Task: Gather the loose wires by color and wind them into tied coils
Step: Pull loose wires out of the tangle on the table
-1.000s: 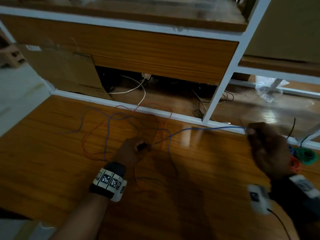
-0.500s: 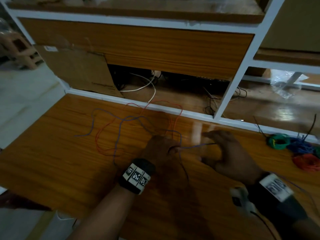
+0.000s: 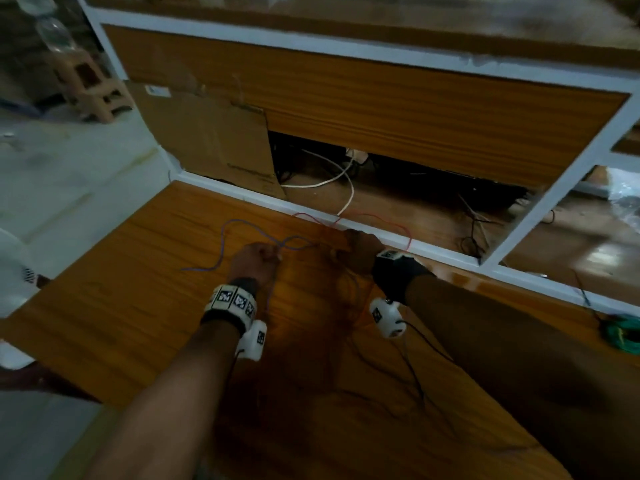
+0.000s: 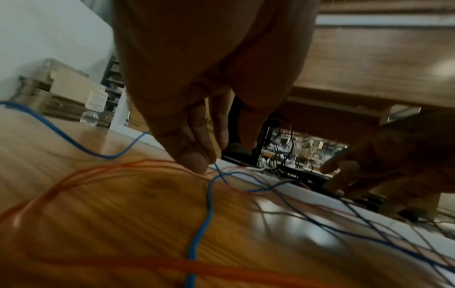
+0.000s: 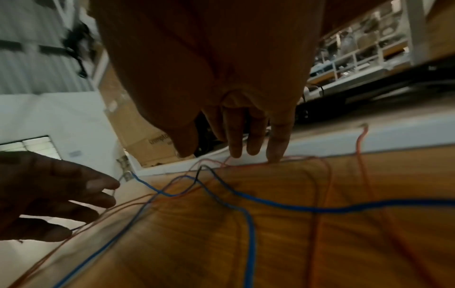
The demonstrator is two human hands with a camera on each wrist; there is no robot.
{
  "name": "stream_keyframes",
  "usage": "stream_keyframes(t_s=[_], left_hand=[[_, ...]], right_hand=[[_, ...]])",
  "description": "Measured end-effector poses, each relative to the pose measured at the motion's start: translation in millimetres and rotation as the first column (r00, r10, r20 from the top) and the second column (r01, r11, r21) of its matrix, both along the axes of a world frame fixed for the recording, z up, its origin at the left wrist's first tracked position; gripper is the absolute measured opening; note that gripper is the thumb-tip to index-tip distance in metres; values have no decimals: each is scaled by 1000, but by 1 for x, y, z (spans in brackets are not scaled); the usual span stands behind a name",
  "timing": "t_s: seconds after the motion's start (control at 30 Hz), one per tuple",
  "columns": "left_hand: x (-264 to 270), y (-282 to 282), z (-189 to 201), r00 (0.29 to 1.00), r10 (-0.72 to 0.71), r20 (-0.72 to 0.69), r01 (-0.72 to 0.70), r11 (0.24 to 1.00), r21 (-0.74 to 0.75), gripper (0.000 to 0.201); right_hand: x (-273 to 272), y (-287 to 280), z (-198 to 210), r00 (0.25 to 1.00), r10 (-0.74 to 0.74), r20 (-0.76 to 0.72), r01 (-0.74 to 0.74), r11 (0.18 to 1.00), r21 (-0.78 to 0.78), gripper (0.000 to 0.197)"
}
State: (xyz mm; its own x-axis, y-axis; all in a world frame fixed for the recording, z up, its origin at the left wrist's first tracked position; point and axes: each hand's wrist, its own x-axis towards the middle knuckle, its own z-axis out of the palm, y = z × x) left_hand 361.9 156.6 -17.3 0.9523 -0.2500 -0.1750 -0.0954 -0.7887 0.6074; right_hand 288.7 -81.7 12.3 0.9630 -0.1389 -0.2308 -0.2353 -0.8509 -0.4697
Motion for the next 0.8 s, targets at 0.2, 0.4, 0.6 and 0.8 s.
stream_keyframes(t_s=[0.2, 0.4, 0.6, 0.8], left_hand=[[30, -22, -9, 998, 22, -64, -19, 999, 46, 30], [40, -25, -18, 983, -127, -135, 121, 992, -47, 27], [14, -50, 15, 952, -258, -163, 218, 949, -229, 55], [-61, -25, 69, 954, -296, -39, 220, 786, -577, 24]], right_hand=[[11, 17, -11, 995, -5, 97, -10, 988, 153, 17], [-39, -24, 40, 972, -155, 179, 67, 904, 423, 19], [-72, -44, 74, 942, -303, 147, 134, 737, 662, 14], [-125, -90, 75, 852, -404, 334, 188, 831, 524, 21]])
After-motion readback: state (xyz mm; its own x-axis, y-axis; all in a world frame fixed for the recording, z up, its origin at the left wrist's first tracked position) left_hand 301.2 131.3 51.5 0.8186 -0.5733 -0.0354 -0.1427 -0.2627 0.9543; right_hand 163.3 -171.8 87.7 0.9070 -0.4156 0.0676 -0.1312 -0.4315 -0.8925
